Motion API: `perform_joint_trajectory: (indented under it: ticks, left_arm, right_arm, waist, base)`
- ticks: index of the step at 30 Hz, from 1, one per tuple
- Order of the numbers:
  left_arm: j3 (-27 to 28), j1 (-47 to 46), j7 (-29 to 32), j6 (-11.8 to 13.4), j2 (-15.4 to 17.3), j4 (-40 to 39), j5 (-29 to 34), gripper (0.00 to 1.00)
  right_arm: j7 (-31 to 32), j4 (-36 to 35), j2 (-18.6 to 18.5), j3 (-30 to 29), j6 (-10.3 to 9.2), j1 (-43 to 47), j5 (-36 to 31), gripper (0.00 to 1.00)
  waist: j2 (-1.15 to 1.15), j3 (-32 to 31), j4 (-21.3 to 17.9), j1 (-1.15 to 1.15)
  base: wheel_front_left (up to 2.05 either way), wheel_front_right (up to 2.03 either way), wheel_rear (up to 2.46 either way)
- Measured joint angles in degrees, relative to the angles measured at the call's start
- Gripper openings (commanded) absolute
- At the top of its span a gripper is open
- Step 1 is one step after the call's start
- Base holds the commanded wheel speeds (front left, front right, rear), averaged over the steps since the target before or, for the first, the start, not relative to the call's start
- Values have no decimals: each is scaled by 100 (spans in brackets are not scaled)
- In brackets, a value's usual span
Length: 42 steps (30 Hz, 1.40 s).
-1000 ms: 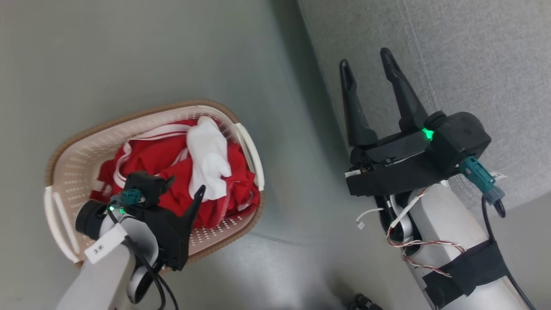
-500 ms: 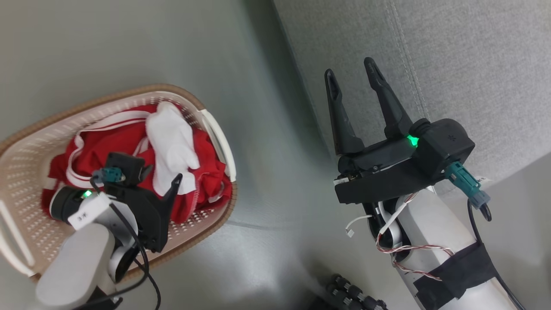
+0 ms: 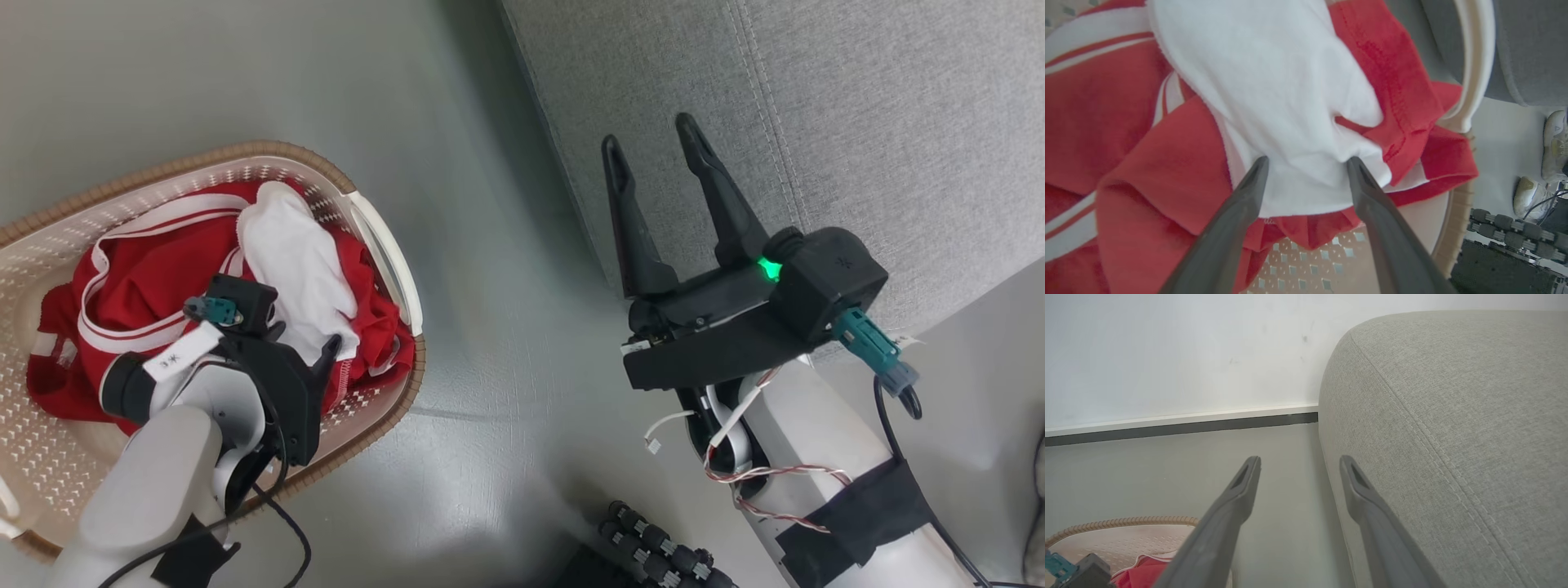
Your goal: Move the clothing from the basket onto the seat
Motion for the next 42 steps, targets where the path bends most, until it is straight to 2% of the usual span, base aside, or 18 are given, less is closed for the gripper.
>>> perform_joint_trajectory:
  ticks: [1, 2, 3, 4, 5, 14, 22, 29, 42]
  left_arm:
    - [3, -20, 22, 0, -20, 65, -53, 100]
    - [24, -33, 23, 1, -43, 133, -81, 84]
    - [45, -40, 23, 2, -63, 190, -93, 48]
    - [74, -46, 22, 12, -82, 237, -93, 28]
    - [96, -63, 21, 58, -97, 300, -93, 0]
    - [63, -282, -58, 101, -229, 624, -73, 0]
    - [34, -282, -514, 93, -444, 761, -76, 0]
    - [7, -270, -970, 51, -712, 797, -90, 0]
    - [73, -4, -1848, 45, -914, 813, -135, 0]
  right_arm:
    - [0, 0, 2, 27, 0, -31, 23, 100]
    - [0, -2, 3, 45, -1, -64, 44, 100]
    - [0, -8, 4, 57, -1, -87, 47, 100]
    - [0, -11, 4, 68, -1, -95, 48, 100]
    - [-1, -11, 4, 80, -2, -96, 49, 100]
    - [-25, 92, 5, 81, -44, -160, 89, 100]
    - [-43, 290, 3, -27, -44, -164, 33, 100]
    - [-43, 396, -182, -160, -44, -163, -68, 100]
    - [-43, 657, -572, -252, -32, 85, -193, 100]
  waist:
    - [0, 5, 0, 0]
    - [0, 8, 1, 0]
    - [0, 10, 4, -1]
    - [0, 13, 8, -1]
    - [0, 16, 13, -1]
    - [0, -14, 95, 0]
    - [0, -234, 257, -1]
    - [-1, -523, 565, -1]
    - [-2, -1289, 1227, -1]
  base:
    - [0, 0, 0]
    - [0, 0, 0]
    - [0, 0, 0]
    - [0, 0, 0]
    - [0, 0, 0]
    - [0, 0, 0]
    - [0, 0, 0]
    - [0, 0, 0]
    - [0, 0, 0]
